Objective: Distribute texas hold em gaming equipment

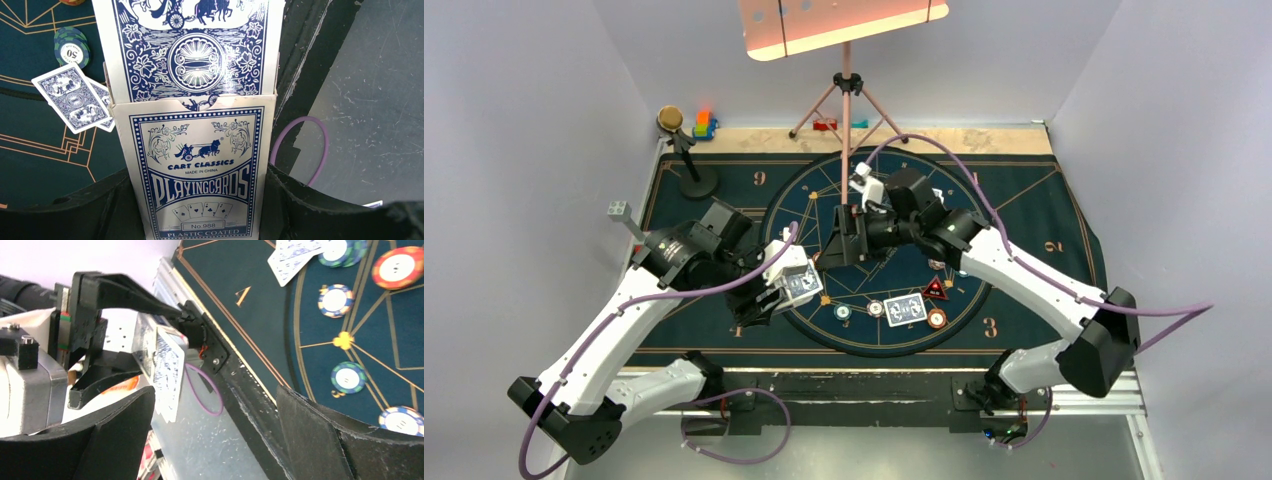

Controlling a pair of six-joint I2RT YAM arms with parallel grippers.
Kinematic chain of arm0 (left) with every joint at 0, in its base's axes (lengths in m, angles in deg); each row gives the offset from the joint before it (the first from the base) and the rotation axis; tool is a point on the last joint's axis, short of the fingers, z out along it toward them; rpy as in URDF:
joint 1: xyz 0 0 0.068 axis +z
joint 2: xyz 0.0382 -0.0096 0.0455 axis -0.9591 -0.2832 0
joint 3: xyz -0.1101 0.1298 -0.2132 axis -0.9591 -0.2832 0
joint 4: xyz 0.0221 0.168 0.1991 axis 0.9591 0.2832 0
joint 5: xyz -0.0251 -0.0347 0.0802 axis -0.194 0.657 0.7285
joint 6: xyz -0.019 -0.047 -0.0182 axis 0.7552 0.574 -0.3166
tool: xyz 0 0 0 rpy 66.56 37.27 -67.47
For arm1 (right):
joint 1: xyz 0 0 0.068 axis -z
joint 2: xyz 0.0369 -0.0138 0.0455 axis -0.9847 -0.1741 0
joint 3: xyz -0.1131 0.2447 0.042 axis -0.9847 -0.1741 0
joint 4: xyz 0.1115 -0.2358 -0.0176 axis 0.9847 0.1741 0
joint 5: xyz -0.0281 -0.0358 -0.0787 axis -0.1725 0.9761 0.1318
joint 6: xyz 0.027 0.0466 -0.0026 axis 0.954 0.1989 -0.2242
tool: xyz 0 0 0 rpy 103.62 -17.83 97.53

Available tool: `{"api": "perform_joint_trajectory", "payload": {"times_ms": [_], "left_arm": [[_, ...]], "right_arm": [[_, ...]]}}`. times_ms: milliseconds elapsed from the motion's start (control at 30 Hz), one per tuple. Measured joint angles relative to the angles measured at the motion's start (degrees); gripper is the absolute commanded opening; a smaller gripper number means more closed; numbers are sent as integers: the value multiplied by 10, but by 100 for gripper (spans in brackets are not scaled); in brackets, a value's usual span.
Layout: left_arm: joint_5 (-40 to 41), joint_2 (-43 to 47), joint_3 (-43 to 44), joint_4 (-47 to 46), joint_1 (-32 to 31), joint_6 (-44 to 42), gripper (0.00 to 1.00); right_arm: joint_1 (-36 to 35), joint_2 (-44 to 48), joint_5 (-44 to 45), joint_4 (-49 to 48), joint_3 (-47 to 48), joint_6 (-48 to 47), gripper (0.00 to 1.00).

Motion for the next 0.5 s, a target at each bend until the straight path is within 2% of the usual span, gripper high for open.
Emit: {"api": "perform_joint_trajectory", "payload": {"times_ms": [167, 400, 500], "left_arm": [[0, 0, 0, 0, 0, 0, 0], [0, 0, 0, 0, 0, 0, 0], [0, 0, 0, 0, 0, 0, 0]], "right_arm": [[-35, -21, -16, -36, 0, 18, 97], [-46, -60, -36, -96, -3, 48, 97], [-49, -71, -45, -122, -12, 62, 95]]}}
